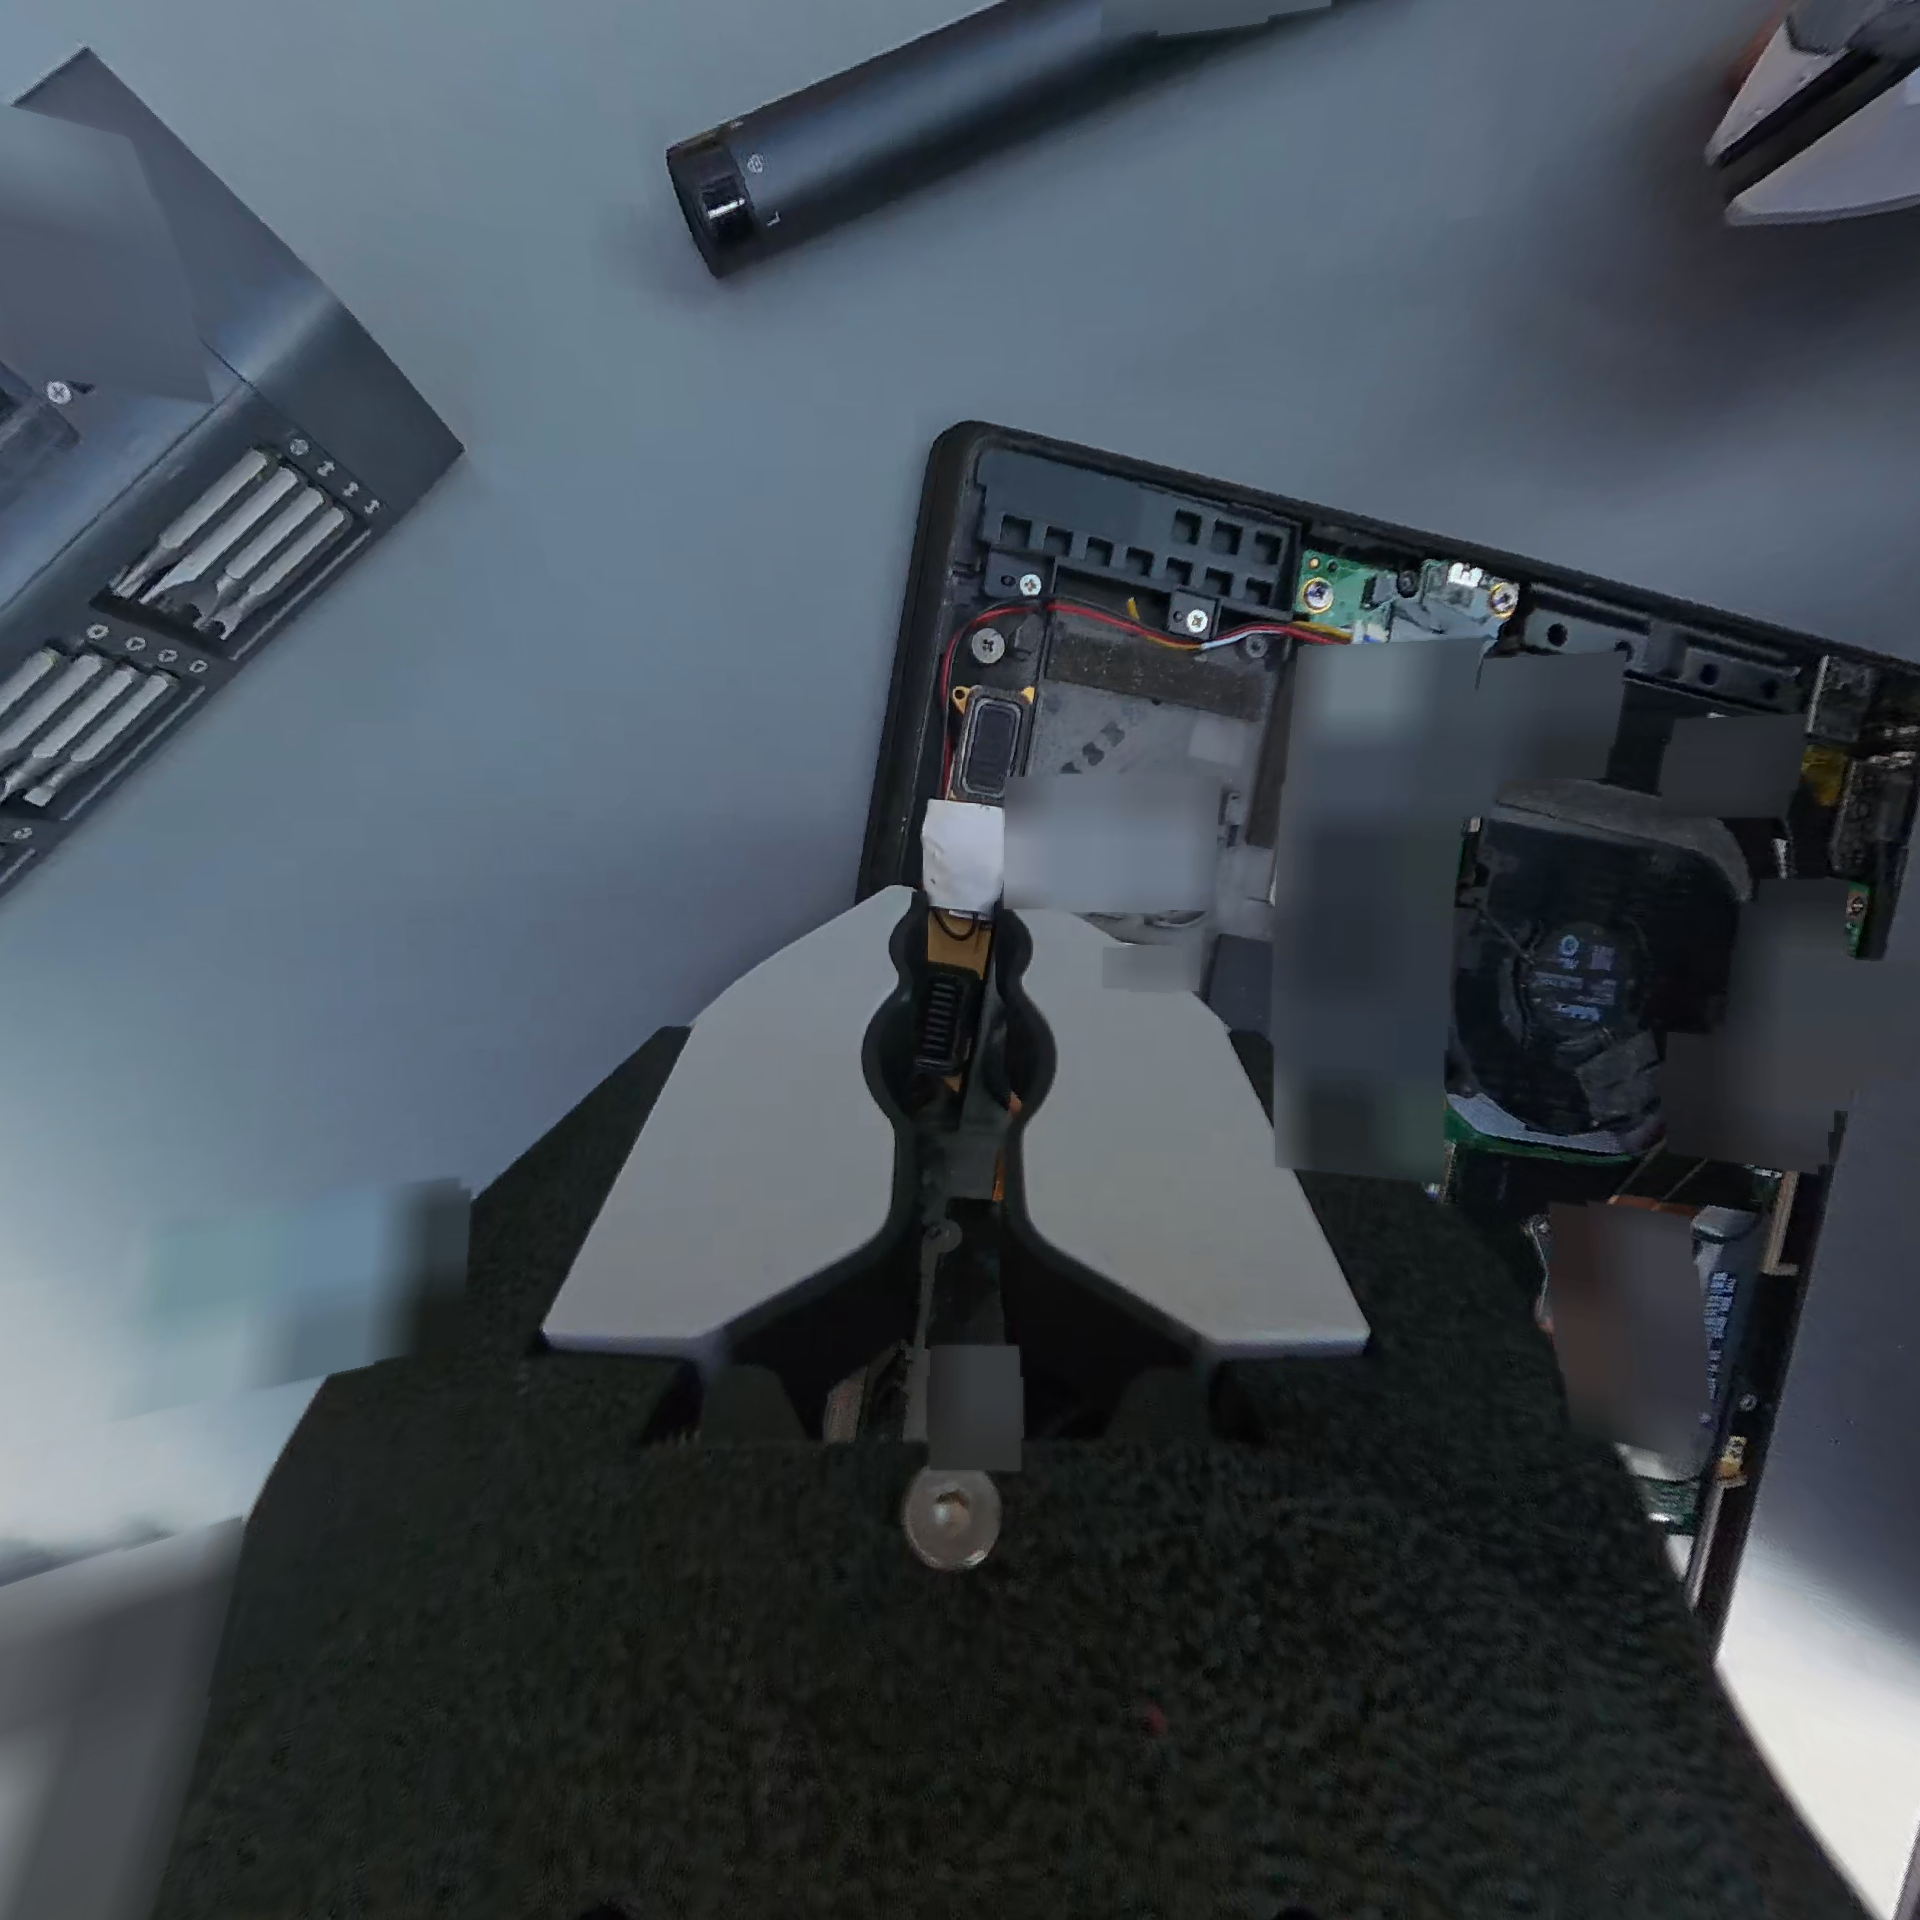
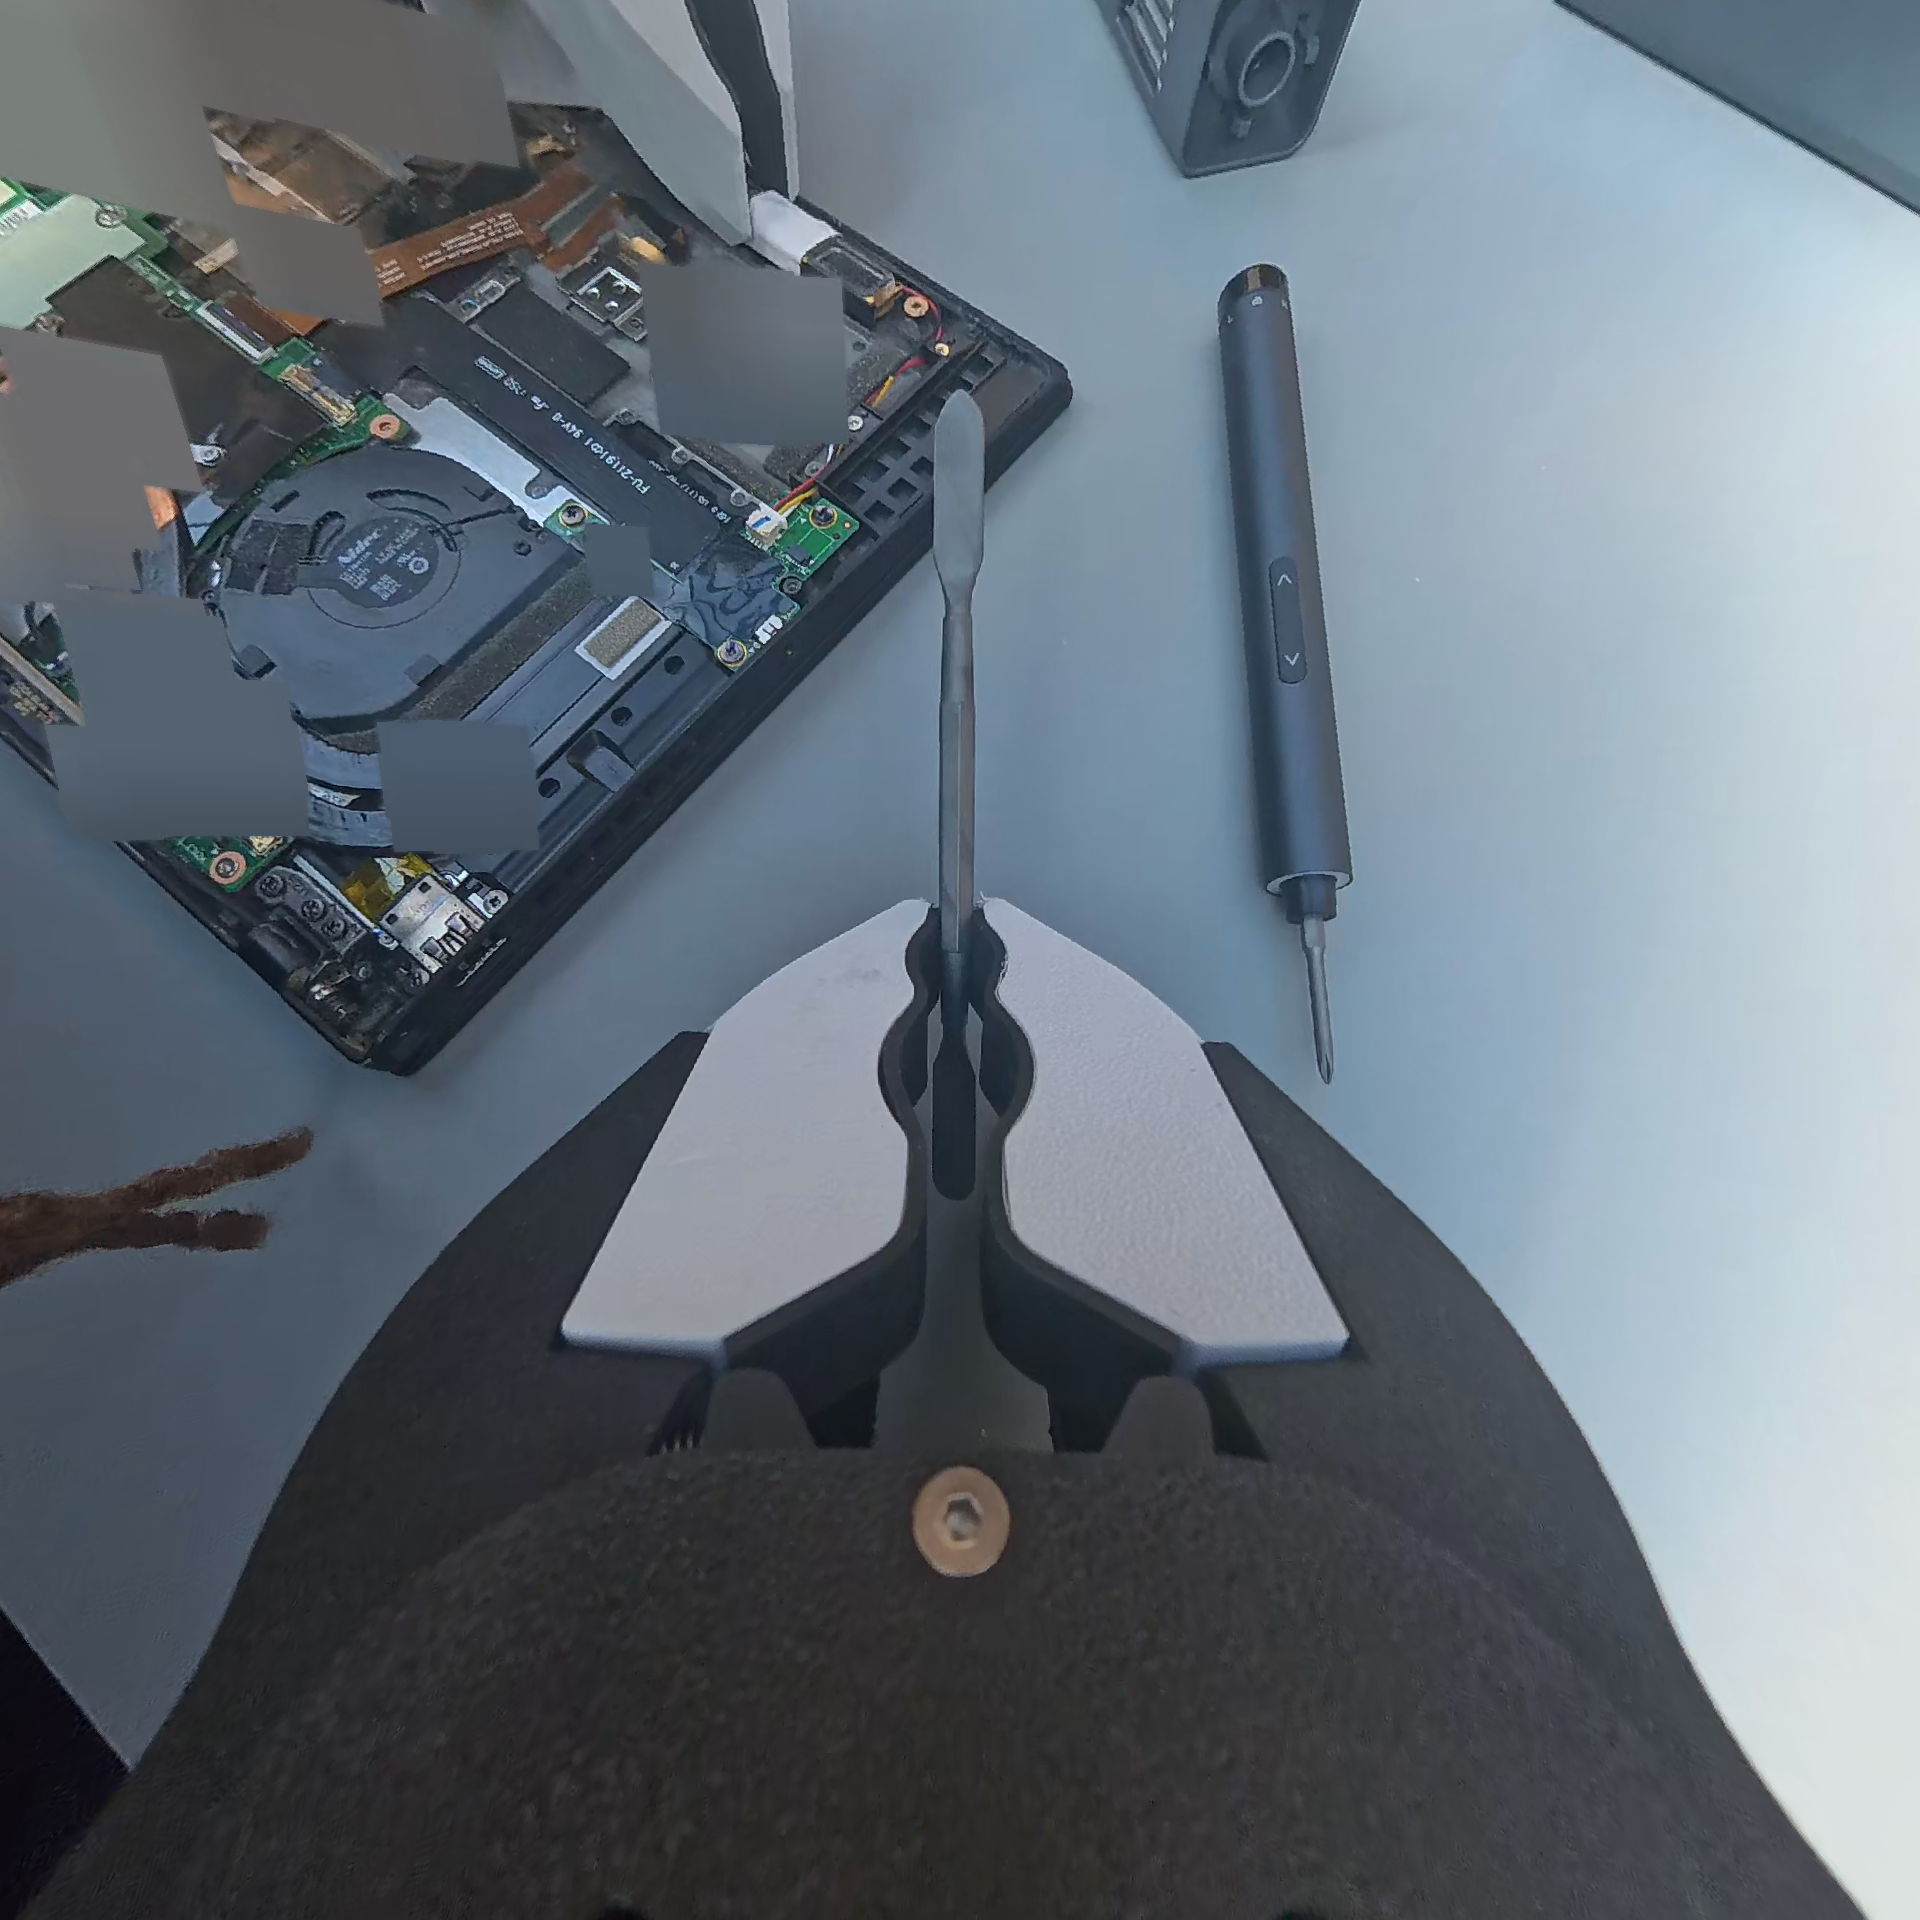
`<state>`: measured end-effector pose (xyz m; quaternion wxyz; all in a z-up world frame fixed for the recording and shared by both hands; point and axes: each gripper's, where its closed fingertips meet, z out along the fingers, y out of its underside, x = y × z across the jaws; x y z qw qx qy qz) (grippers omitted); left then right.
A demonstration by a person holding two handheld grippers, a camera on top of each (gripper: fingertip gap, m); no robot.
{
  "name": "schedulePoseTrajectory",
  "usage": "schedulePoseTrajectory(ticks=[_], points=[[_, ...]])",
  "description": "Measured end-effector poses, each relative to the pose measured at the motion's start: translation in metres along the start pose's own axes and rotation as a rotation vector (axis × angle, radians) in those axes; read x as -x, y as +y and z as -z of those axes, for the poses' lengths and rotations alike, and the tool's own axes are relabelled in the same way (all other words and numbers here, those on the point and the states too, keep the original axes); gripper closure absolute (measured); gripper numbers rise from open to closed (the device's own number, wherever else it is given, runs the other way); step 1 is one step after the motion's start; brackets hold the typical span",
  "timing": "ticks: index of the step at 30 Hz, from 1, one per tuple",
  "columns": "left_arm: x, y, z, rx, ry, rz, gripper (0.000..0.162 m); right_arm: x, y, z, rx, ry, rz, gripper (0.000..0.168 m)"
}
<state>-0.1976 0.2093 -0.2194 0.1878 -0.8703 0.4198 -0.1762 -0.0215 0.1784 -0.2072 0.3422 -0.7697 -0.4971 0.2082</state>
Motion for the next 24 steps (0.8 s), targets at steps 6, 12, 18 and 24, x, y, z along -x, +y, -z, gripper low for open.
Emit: schedulePoseTrajectory(ticks=[6,12,18,24], points=[[0.0005,0.0006,-0.0012,0.017,0.017,-0.008,0.151,-0.0001,-0.0004,-0.0001,-0.003,-0.004,0.002,0.165],[0.0003,0.0000,-0.0006,0.000,0.088,0.085,0.151,0.0008,0.0003,0.0008,-0.006,-0.005,-0.002,0.165],[0.0003,-0.0010,0.0006,0.009,0.189,0.215,0.151,0.0030,0.0012,0.0020,-0.003,-0.010,0.001,0.165],[0.0000,-0.0012,0.0013,0.052,0.248,0.222,0.151,0.0079,0.0037,0.0052,-0.009,-0.018,0.003,0.165]])
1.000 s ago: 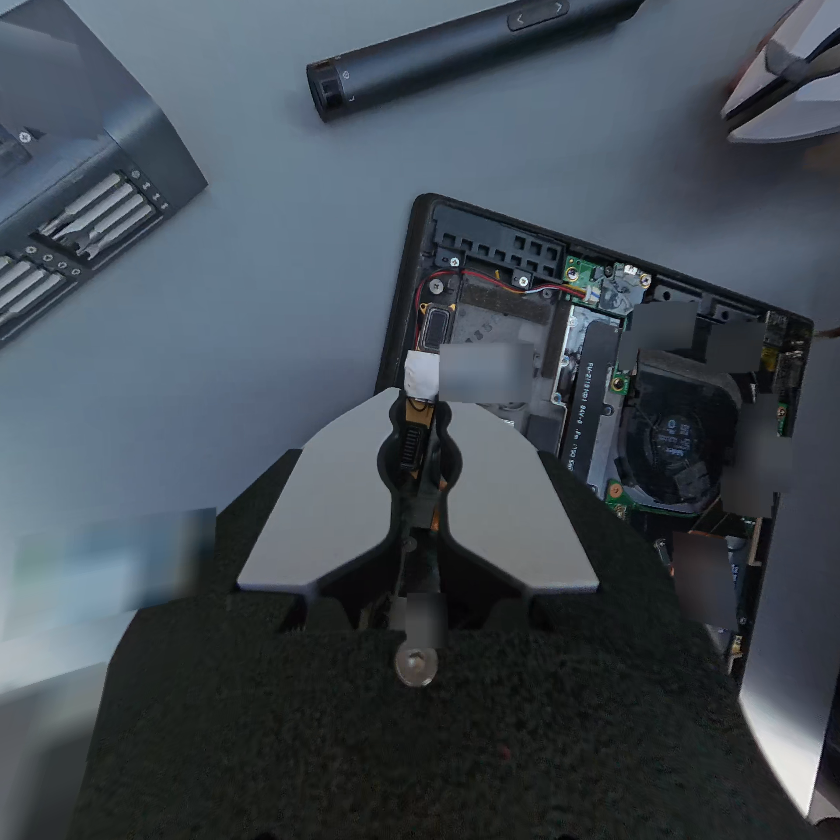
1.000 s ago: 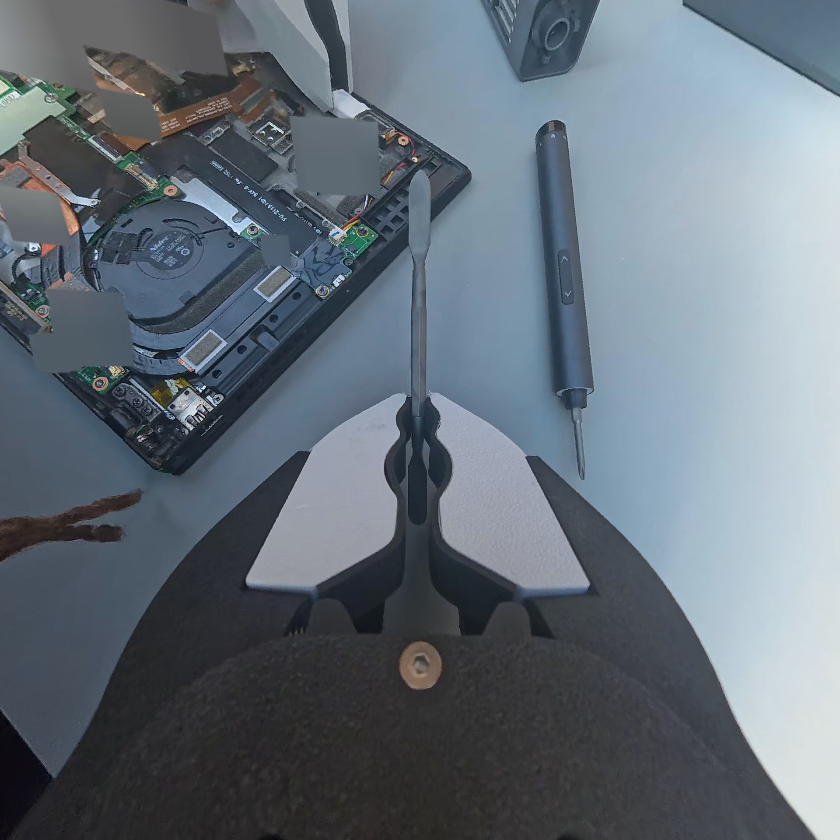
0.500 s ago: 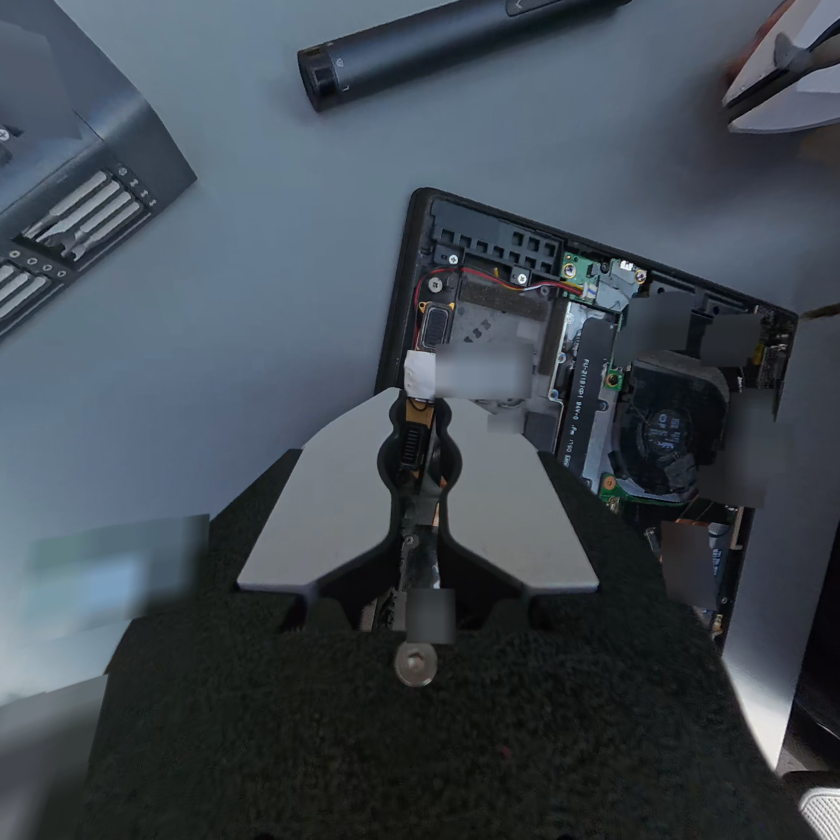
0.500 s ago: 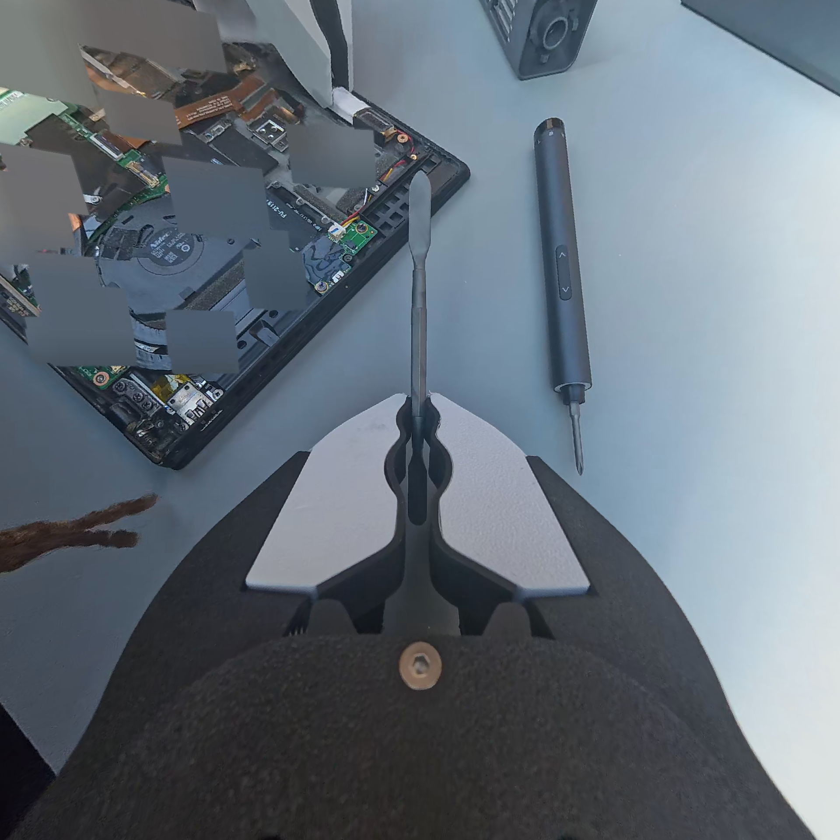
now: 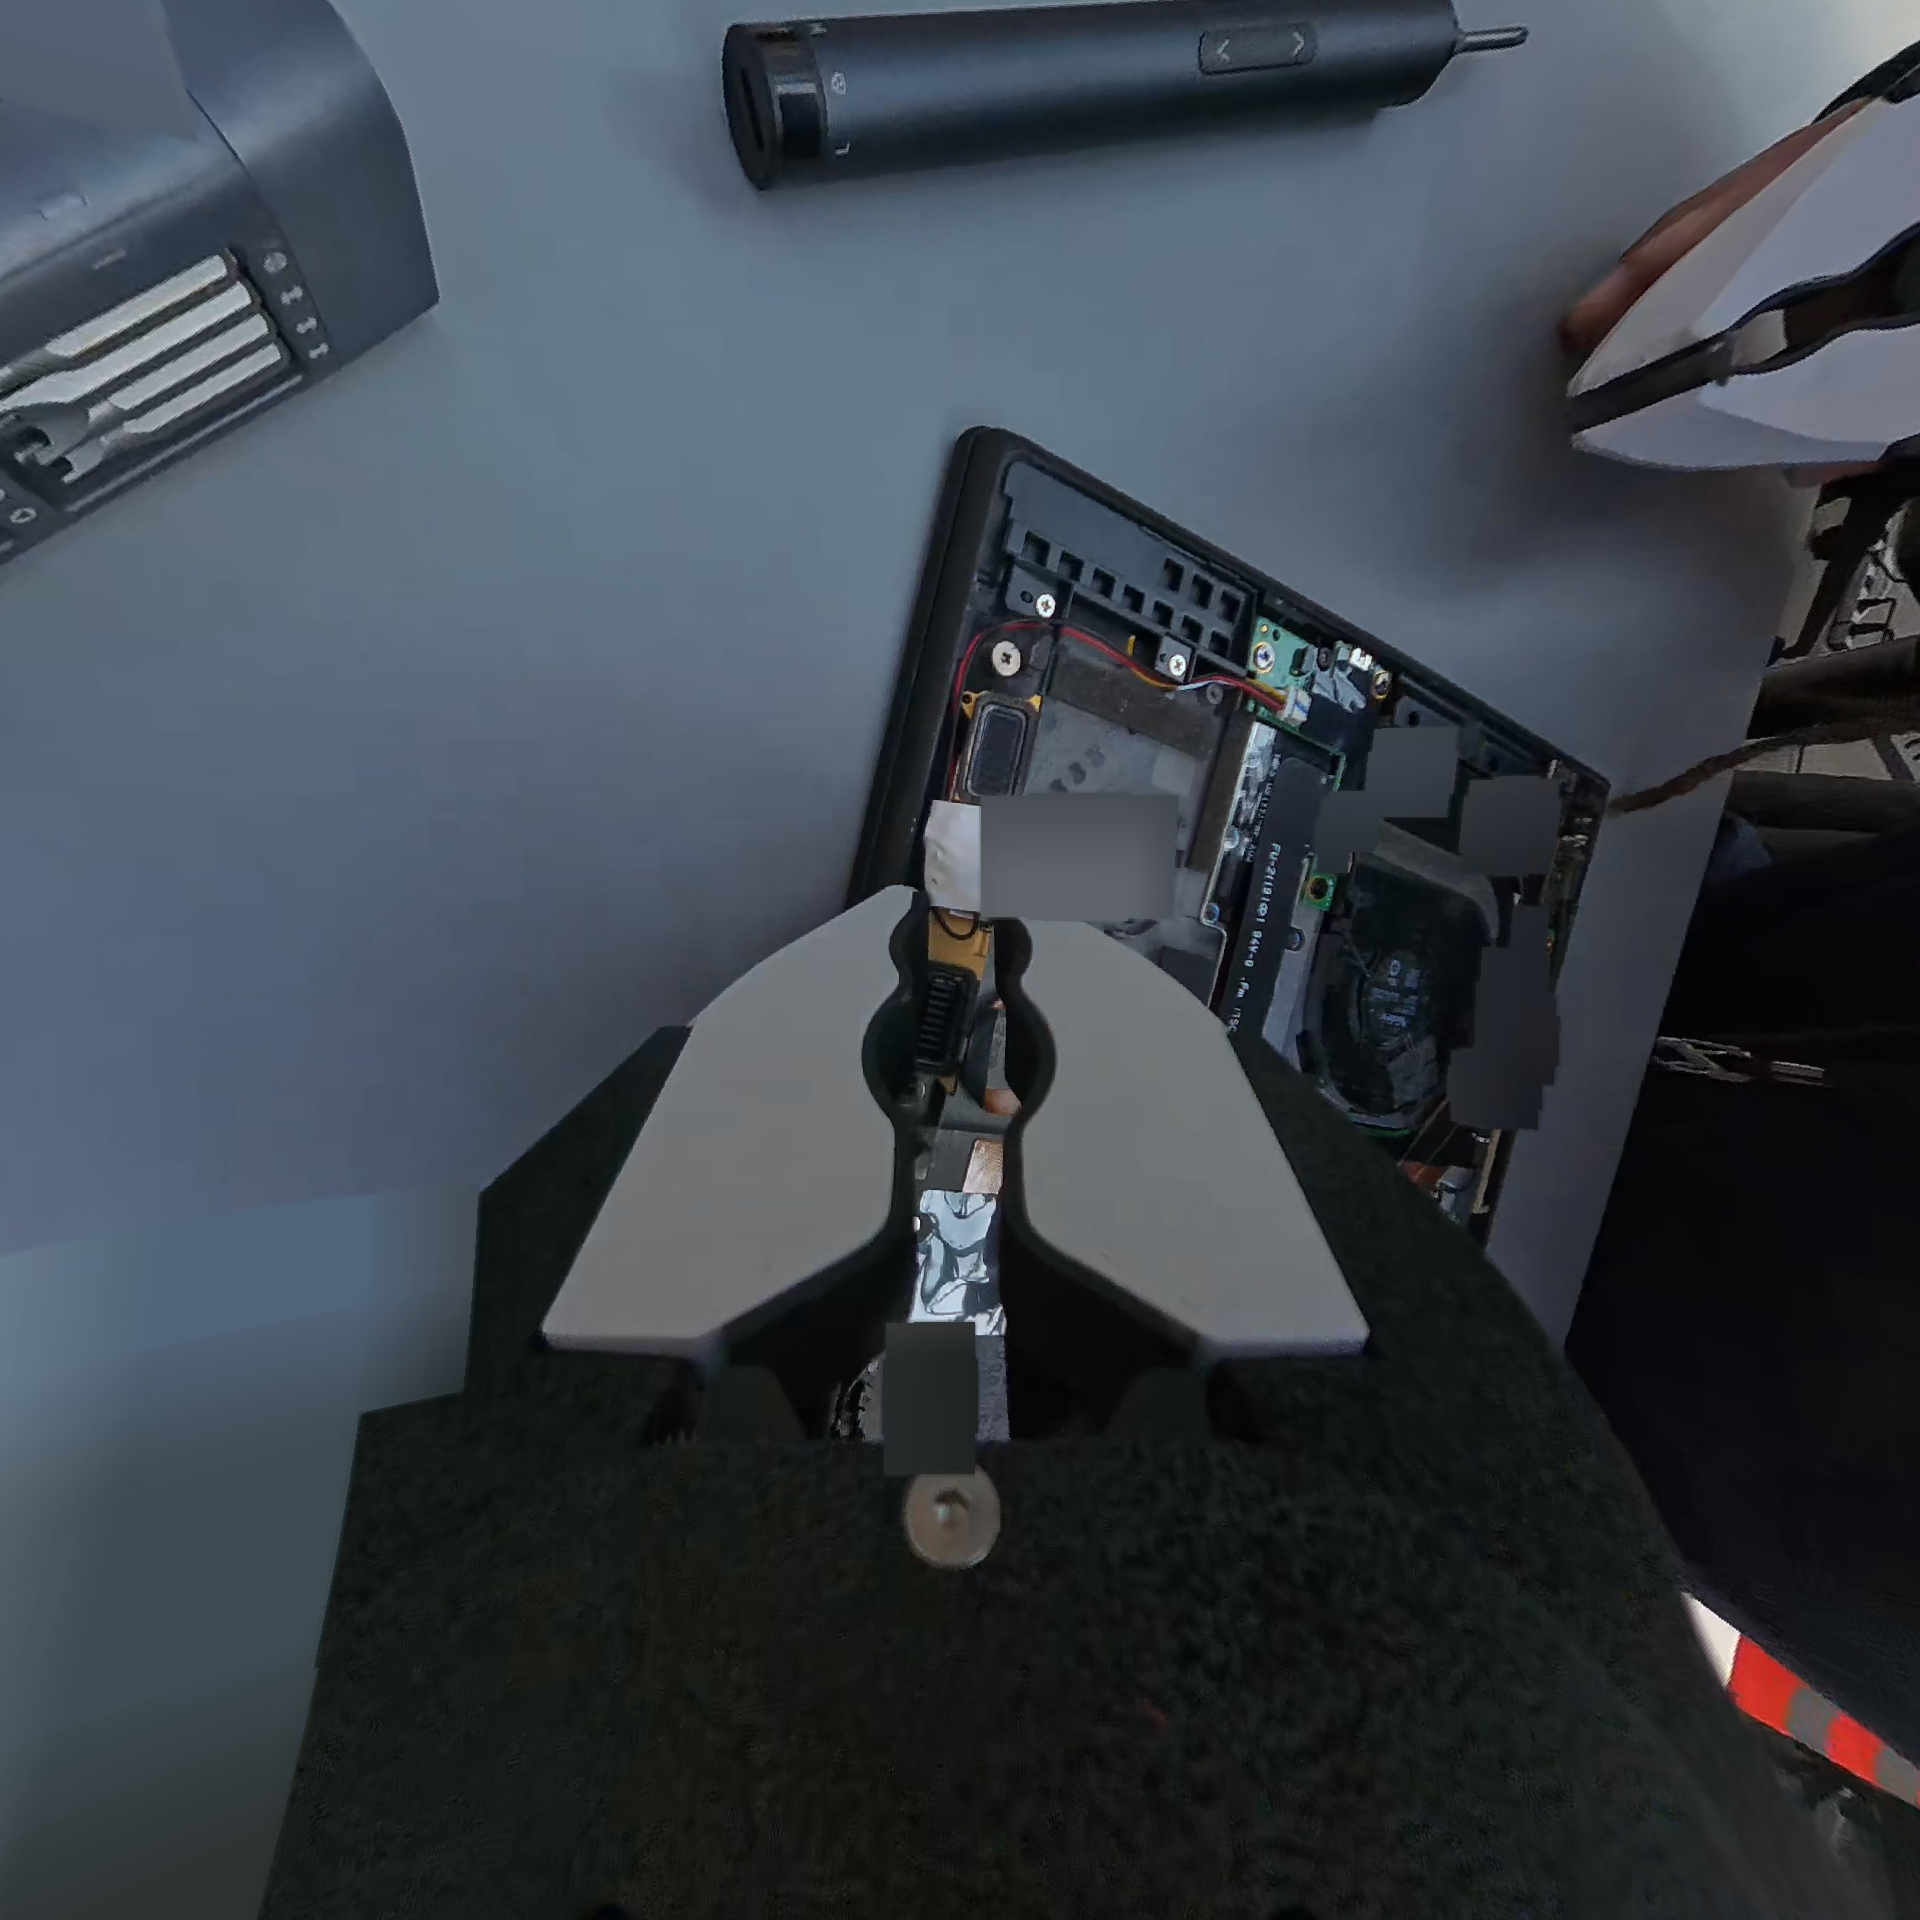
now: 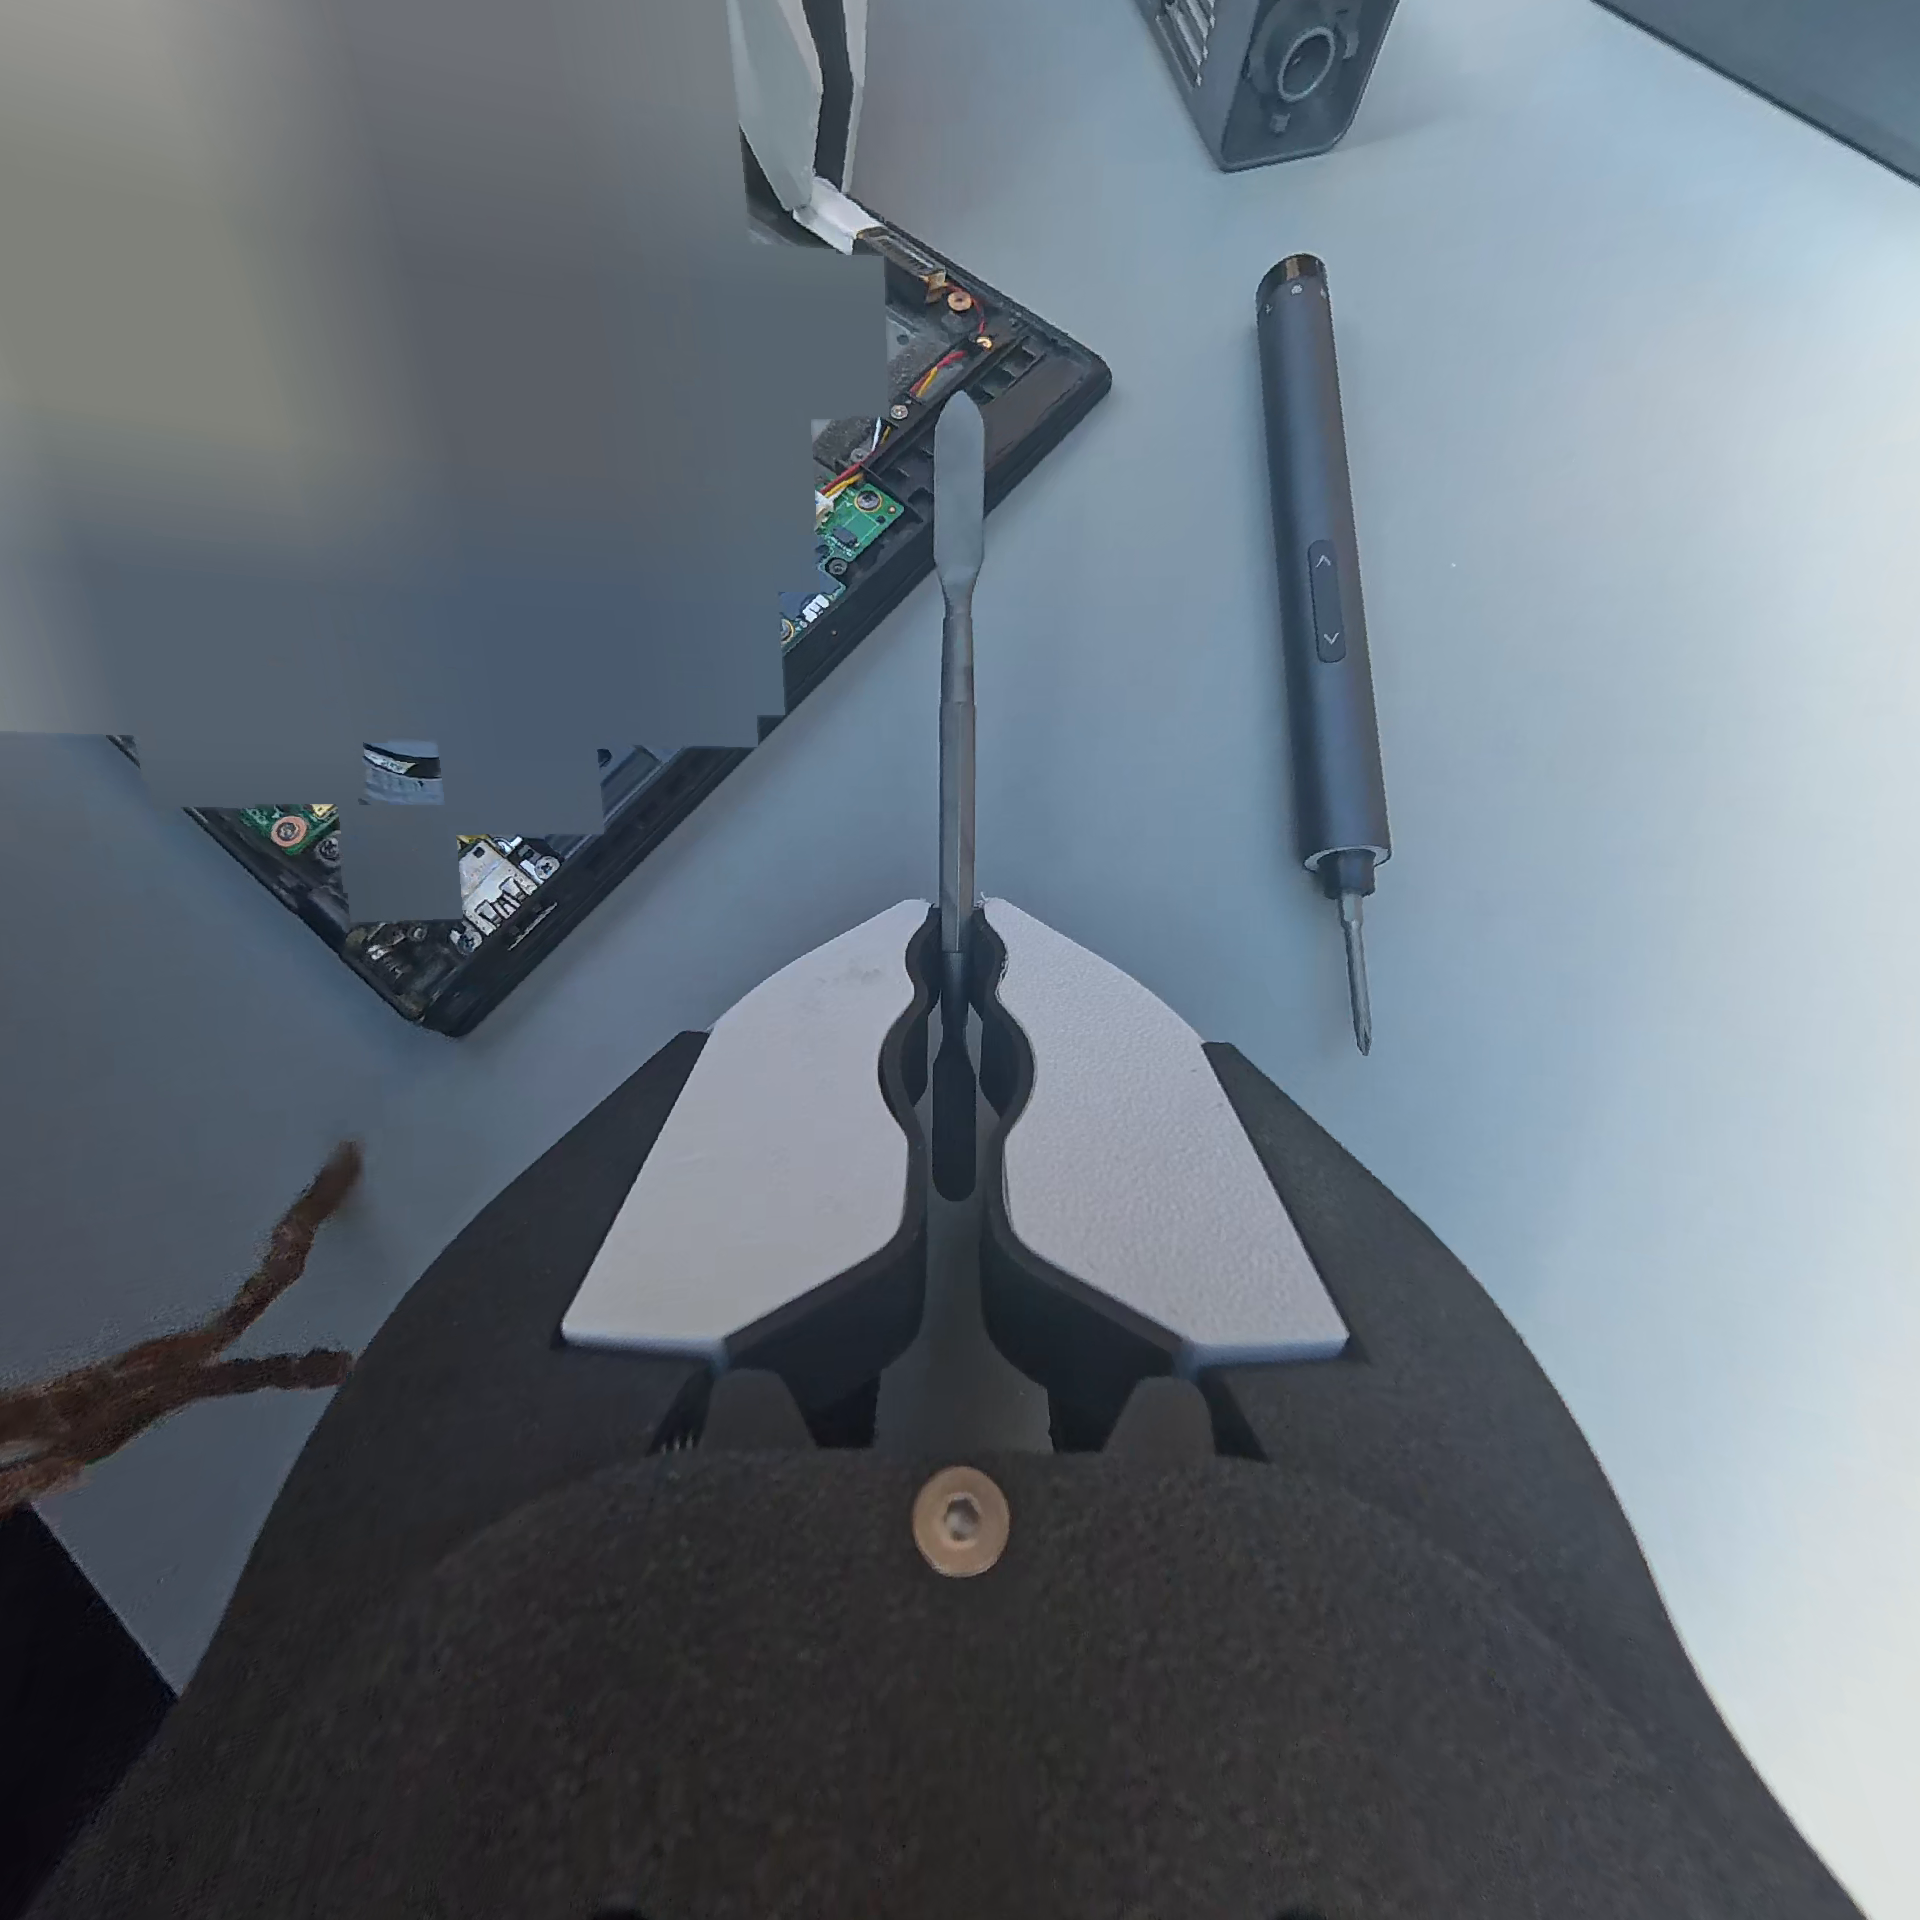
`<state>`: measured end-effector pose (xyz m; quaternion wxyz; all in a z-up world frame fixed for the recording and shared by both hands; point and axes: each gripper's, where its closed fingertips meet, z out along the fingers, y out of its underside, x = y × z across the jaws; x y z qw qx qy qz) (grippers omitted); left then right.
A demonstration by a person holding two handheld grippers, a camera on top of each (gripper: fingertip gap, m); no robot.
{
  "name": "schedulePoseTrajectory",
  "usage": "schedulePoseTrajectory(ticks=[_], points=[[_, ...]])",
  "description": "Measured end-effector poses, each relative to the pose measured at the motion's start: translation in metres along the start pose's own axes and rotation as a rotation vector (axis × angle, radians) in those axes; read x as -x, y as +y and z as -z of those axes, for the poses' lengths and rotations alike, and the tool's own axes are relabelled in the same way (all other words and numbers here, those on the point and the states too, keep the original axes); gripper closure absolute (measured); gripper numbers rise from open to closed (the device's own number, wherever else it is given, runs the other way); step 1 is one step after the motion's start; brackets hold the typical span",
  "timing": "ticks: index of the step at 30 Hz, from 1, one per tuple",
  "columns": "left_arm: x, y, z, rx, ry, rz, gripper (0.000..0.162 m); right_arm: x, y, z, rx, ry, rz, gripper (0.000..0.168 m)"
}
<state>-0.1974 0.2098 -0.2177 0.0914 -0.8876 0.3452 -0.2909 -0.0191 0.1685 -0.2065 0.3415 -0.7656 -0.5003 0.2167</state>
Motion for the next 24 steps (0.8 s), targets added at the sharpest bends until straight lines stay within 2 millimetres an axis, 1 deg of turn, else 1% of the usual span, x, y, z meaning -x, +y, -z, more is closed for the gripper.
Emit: schedulePoseTrajectory(ticks=[9,17,24], points=[[-0.002,-0.003,0.006,-0.033,0.062,0.083,0.151,0.005,0.003,0.005,0.000,-0.010,-0.013,0.165],[-0.006,-0.005,0.009,-0.058,0.049,0.058,0.151,0.006,0.006,0.007,0.000,-0.005,-0.017,0.165],[-0.009,-0.013,0.018,-0.071,0.046,0.044,0.151,0.006,0.006,0.010,-0.004,0.000,-0.016,0.165]])
